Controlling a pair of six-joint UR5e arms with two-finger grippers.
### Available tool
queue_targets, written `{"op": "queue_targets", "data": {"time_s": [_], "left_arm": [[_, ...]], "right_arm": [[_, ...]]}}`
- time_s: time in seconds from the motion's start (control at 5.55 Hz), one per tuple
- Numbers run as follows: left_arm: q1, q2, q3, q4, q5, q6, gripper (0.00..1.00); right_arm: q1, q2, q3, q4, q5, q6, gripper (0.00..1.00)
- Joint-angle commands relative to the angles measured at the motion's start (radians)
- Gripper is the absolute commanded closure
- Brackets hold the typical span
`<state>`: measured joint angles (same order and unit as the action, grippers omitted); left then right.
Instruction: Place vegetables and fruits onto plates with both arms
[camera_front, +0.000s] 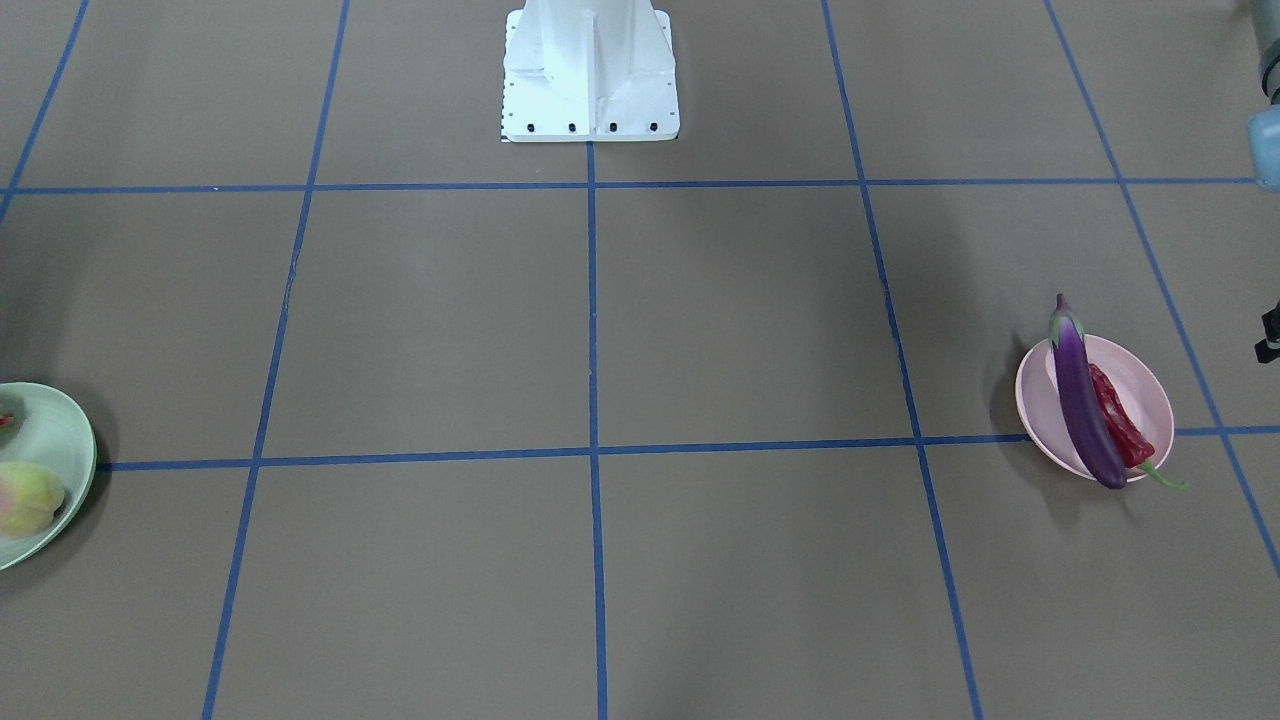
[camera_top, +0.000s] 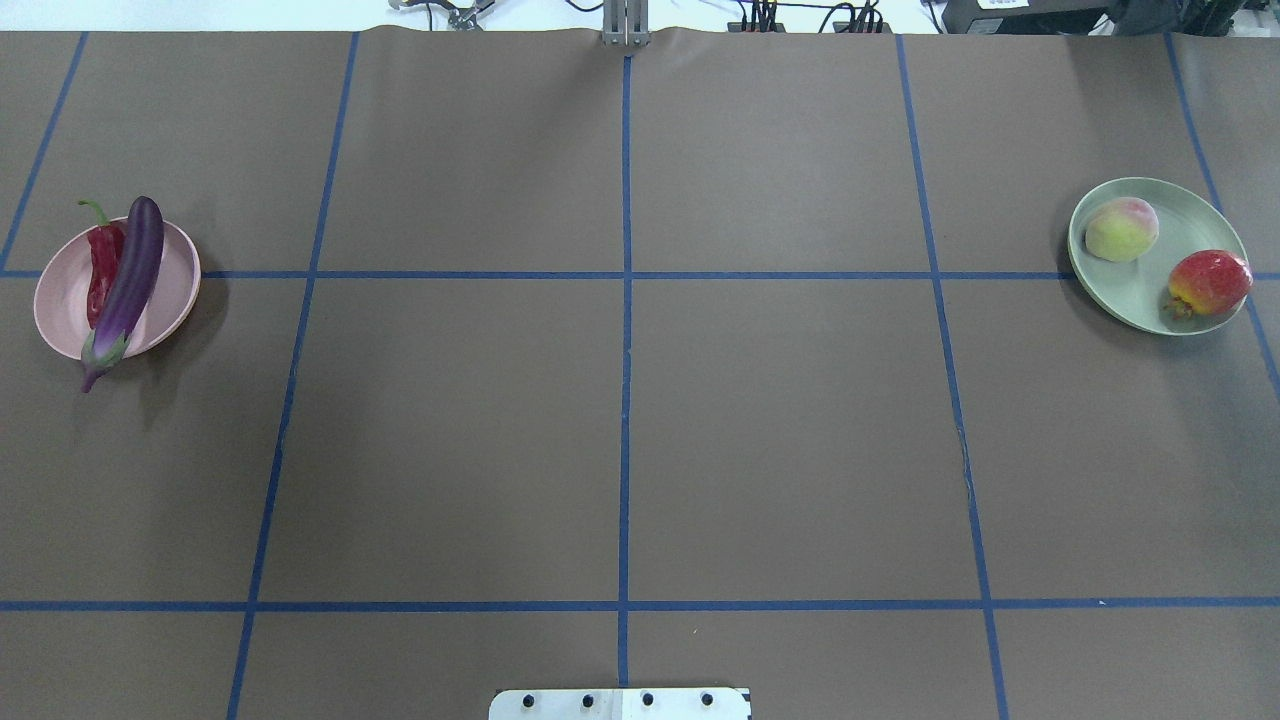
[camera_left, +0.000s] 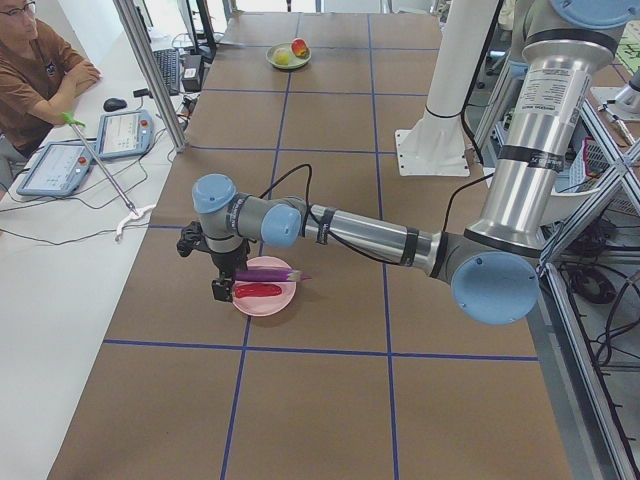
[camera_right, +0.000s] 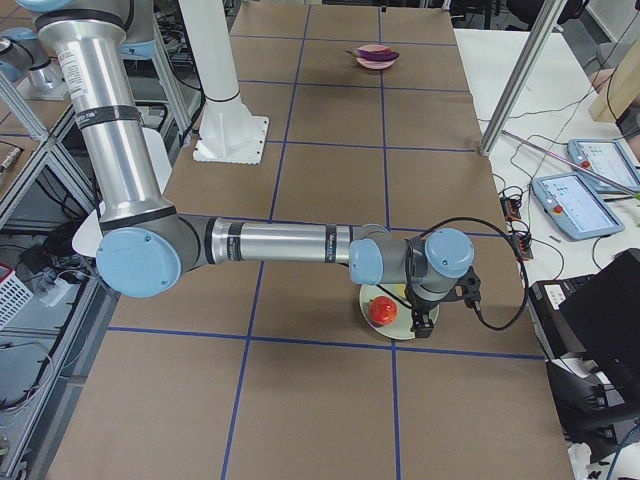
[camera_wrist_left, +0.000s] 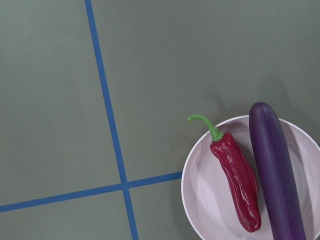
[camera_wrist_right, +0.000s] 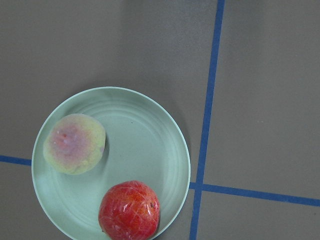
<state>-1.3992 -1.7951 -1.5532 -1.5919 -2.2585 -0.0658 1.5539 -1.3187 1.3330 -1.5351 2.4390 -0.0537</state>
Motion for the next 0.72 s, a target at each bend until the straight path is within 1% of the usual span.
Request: {"op": "queue_targets", "data": {"time_s": [0.0, 0.54], "left_arm": [[0.000, 0.000, -0.008, -0.002, -0.001, 0.000, 0.00], [0.000, -0.001, -0.025, -0.011, 0.001, 0.000, 0.00]], "right_arm": [[-0.002, -0.005, 0.000, 0.001, 0.002, 0.000, 0.00], [-0.003, -0.005, 0.000, 0.001, 0.002, 0.000, 0.00]]}}
